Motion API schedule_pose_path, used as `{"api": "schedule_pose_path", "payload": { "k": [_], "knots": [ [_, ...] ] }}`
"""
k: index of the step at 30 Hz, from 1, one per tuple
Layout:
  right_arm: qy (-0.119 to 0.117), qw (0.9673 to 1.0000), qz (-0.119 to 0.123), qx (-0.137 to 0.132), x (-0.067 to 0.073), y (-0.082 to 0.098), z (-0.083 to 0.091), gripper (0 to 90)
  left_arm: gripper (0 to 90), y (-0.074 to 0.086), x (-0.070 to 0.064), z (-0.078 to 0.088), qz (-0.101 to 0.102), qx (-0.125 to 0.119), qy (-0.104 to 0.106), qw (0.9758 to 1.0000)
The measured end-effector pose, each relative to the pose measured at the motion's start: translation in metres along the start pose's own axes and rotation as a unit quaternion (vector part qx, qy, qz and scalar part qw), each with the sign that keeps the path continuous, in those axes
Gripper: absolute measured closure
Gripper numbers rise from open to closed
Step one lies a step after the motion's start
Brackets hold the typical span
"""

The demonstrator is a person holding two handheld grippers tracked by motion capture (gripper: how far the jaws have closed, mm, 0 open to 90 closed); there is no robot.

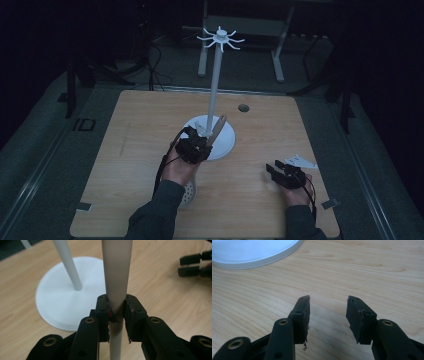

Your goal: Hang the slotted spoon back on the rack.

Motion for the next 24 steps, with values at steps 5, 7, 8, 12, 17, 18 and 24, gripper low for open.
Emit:
{"api": "schedule_pose_path", "payload": {
  "k": [5, 7, 8, 12, 17, 18, 24],
  "knots": [
    [0.000, 1.0000, -0.001, 0.001, 0.000, 0.000, 0.000, 53.6, 75.0, -0.001, 0.002, 0.007, 0.008, -0.025, -0.015, 0.9995],
    [0.000, 1.0000, 0.000, 0.001, 0.000, 0.000, 0.000, 53.6, 74.9, -0.002, 0.004, 0.010, 0.019, -0.035, -0.019, 0.9990],
    [0.000, 1.0000, 0.000, 0.001, 0.000, 0.000, 0.000, 53.6, 74.9, -0.002, 0.004, 0.011, 0.022, -0.039, -0.021, 0.9988],
    [0.000, 1.0000, -0.001, 0.001, 0.000, 0.000, 0.000, 53.5, 74.9, -0.004, 0.007, 0.015, 0.036, -0.055, -0.028, 0.9974],
    [0.000, 1.0000, 0.001, 0.002, 0.001, 0.000, 0.000, 53.5, 74.9, -0.005, 0.010, 0.019, 0.040, -0.069, -0.030, 0.9964],
    [0.000, 1.0000, 0.001, 0.003, 0.001, 0.000, 0.000, 53.6, 74.9, -0.005, 0.010, 0.020, 0.041, -0.073, -0.032, 0.9960],
    [0.000, 1.0000, 0.003, 0.004, 0.001, 0.000, 0.000, 53.5, 74.9, -0.006, 0.013, 0.026, 0.049, -0.097, -0.046, 0.9930]
  ]
}}
Point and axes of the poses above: each handheld gripper's, and its own axes: z roughly backward along the jaws, y roughly out of its underside, x roughly to its left, the point moved 2 cm from there along -z, roughly forward along the jaws, and after that the axes turned 7 degrees about -y, right-handed, at the moved point
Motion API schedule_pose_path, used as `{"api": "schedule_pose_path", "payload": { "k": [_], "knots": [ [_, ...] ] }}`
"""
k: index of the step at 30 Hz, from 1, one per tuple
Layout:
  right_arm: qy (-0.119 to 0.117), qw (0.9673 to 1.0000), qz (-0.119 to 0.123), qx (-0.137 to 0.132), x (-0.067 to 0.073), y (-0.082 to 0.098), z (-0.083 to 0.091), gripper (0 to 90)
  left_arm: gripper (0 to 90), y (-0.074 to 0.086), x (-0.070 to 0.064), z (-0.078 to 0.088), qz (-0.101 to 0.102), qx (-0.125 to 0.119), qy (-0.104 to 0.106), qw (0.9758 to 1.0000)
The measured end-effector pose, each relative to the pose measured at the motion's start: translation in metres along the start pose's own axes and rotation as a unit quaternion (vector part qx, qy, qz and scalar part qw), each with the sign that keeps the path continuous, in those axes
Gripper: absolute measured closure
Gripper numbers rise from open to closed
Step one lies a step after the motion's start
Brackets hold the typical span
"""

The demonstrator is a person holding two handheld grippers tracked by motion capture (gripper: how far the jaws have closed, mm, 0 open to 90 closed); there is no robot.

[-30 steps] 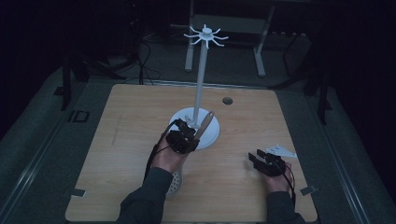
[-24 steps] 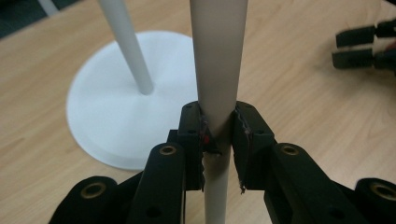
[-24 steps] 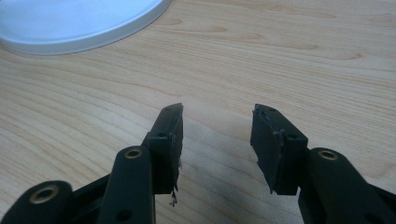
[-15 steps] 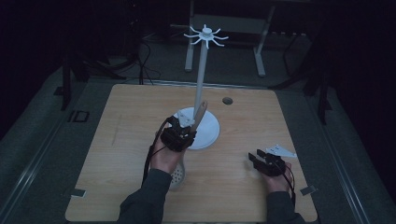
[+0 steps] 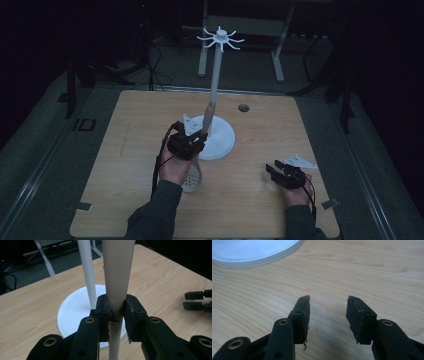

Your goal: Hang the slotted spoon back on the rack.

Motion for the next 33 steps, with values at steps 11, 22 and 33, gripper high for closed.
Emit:
{"api": "schedule_pose_path", "payload": {
  "k": [11, 22, 33],
  "knots": [
    [0.000, 1.0000, 0.000, 0.000, 0.000, 0.000, 0.000, 53.2, 75.0, -0.002, 0.007, 0.003, 0.022, -0.023, -0.023, 0.9992],
    [-0.001, 1.0000, 0.000, 0.001, 0.000, 0.000, 0.000, 53.2, 75.0, -0.005, 0.007, 0.003, 0.026, -0.037, -0.034, 0.9984],
    [-0.001, 1.0000, 0.001, 0.000, 0.000, 0.000, 0.000, 53.1, 75.0, -0.012, 0.005, 0.005, 0.023, -0.048, -0.042, 0.9977]
  ]
}}
Point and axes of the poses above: each handheld gripper's, and its own axes: z roughly backward along the jaws, y roughly out of its underside, x roughly to its left, the point moved 2 cm from there along -z, roughly forward along the jaws, and after that the axes turned 7 degrees about -y, right-handed, at the moved point
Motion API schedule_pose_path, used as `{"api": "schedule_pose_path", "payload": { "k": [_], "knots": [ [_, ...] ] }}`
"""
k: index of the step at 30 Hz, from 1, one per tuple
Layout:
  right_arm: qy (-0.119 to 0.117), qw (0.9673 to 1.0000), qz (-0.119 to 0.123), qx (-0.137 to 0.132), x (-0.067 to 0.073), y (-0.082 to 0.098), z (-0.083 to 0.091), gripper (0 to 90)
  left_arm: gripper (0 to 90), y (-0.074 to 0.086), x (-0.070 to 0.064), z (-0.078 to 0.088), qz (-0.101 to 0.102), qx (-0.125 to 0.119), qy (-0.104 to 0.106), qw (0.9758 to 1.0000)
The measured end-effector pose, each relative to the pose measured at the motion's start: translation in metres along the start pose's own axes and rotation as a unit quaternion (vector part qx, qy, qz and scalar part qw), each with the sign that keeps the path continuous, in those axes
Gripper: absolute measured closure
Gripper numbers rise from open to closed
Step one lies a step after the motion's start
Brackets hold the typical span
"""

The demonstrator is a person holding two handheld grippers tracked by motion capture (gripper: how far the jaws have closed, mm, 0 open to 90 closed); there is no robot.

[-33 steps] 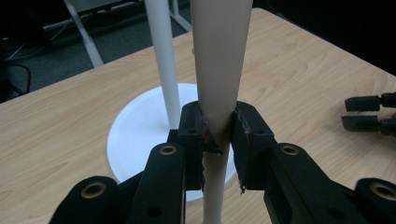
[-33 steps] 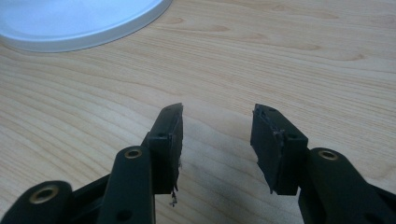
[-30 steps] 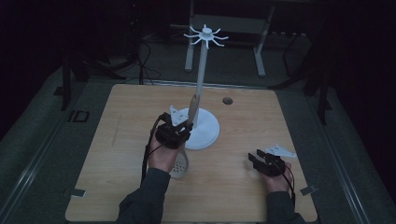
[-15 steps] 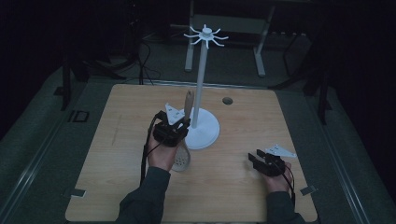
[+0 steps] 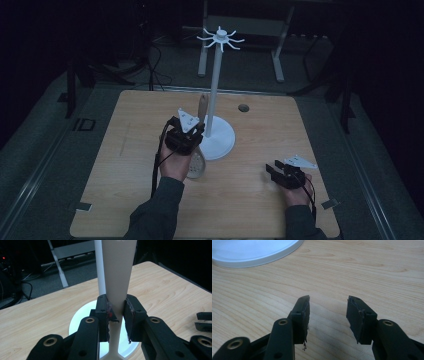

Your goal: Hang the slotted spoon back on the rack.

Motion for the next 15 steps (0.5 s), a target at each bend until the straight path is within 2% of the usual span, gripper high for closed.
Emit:
{"api": "schedule_pose_path", "payload": {
  "k": [15],
  "knots": [
    [0.001, 1.0000, -0.002, -0.002, -0.0004, 0.0000, 0.0001, 52.1, 75.0, -0.0093, -0.0041, 0.0008, 0.003, -0.016, -0.005, 0.9998]
  ]
}}
Point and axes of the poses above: each handheld gripper's, and its own axes: z roughly backward along the jaws, y roughly out of its underside, x roughly to its left, the point moved 2 cm from there along -z, roughly forward along the jaws, and after that the axes turned 7 degrees about -y, right-handed, at the moved point
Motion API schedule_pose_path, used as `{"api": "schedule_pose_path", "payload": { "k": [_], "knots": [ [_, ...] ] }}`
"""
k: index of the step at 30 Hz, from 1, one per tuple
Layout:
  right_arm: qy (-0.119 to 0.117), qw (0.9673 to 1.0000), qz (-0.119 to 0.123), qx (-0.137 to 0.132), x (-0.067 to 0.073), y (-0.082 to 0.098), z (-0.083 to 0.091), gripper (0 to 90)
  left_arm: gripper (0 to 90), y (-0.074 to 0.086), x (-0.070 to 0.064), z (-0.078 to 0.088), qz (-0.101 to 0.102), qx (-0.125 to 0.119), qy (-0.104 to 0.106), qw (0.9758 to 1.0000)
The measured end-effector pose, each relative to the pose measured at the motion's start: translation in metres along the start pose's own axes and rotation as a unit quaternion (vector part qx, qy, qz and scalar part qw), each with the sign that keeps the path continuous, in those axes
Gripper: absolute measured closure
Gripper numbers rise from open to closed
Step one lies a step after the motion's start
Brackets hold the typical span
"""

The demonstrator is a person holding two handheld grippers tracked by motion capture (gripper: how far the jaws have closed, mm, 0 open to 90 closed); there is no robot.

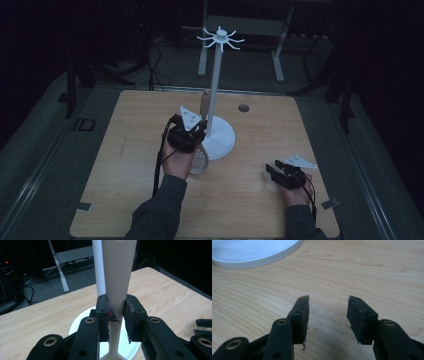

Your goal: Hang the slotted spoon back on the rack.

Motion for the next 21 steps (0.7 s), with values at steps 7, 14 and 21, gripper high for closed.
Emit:
{"api": "schedule_pose_path", "payload": {
  "k": [7, 14, 21],
  "knots": [
    [0.000, 1.0000, 0.001, 0.001, 0.000, 0.000, 0.000, 52.1, 75.0, -0.005, -0.002, 0.000, 0.002, -0.006, -0.001, 1.0000],
    [-0.001, 1.0000, 0.001, 0.001, 0.000, 0.000, 0.000, 52.1, 75.0, -0.010, -0.003, 0.001, 0.000, -0.010, -0.005, 0.9999],
    [-0.001, 1.0000, 0.001, 0.002, 0.000, 0.000, 0.000, 52.1, 75.0, -0.015, -0.005, 0.002, 0.001, -0.015, -0.008, 0.9999]
  ]
}}
Point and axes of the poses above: each handheld gripper's, and its own axes: z roughly backward along the jaws, y roughly out of its underside, x roughly to its left, the point moved 2 cm from there along -z, roughly forward along the jaws, and after that the axes turned 7 degrees about -y, right-handed, at the moved point
